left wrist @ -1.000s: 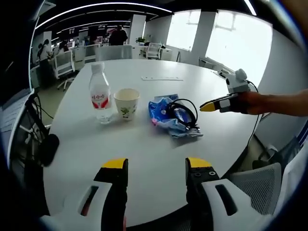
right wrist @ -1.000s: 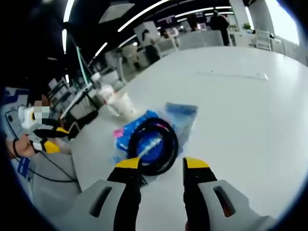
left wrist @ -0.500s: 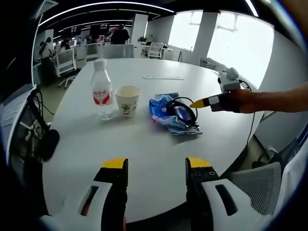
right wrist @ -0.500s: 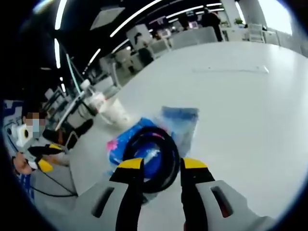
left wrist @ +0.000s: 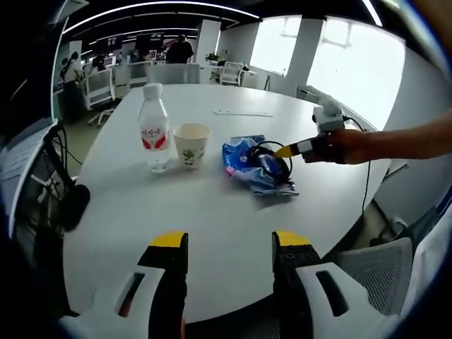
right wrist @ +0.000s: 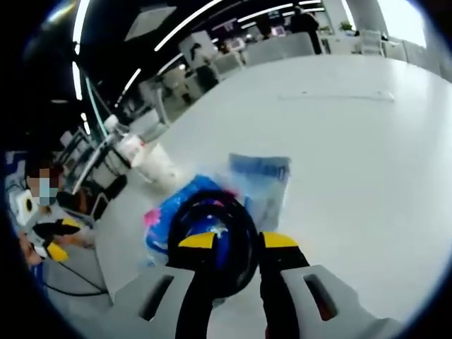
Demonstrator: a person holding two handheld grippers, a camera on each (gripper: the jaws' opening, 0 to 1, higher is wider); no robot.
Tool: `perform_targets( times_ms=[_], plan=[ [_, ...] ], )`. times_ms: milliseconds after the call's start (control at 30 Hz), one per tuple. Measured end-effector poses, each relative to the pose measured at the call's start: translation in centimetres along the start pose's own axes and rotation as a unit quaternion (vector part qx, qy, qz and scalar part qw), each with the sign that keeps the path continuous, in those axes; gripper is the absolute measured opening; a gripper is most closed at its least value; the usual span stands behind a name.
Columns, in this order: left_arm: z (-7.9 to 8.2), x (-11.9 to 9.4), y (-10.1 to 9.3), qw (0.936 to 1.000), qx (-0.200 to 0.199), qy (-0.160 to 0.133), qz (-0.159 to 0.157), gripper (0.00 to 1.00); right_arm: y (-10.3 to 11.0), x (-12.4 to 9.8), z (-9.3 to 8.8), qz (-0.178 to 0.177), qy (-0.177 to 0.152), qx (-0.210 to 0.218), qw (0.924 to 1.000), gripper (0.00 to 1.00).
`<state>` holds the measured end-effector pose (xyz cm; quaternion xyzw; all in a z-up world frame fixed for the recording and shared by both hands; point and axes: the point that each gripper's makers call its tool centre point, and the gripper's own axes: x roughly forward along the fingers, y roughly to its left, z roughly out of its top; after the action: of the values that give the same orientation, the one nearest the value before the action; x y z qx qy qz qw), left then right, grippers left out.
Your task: Arrange the tabletop items into an orderly group along one side of the table until the central work area is clear of visible clutter.
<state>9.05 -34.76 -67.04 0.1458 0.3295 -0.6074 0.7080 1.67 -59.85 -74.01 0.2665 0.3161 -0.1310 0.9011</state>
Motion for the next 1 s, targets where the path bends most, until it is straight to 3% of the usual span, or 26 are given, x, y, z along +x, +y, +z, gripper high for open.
perform_targets(
  times_ms=[300, 533, 1000],
  plan=[
    [0.3, 0.1, 0.1, 1.0, 0.002, -0.001, -0.002, 0.47, -0.6, 0.4, -0.3, -0.023, 0.019, -0.021, 0.9993, 0.13],
    [0.6, 0.2, 0.3, 1.0, 0.004, -0.002, -0.002, 0.47, -0.6, 0.1, -0.2, -0.041, 0.03, -0.062, 0.9967, 0.06],
    [0.9, 0.4, -0.2, 0.9999, 0.002, -0.009, -0.007, 0.46, 1.1, -3.0, 1.0, -0.034, -0.002, -0.1, 0.9944, 0.03]
  ],
)
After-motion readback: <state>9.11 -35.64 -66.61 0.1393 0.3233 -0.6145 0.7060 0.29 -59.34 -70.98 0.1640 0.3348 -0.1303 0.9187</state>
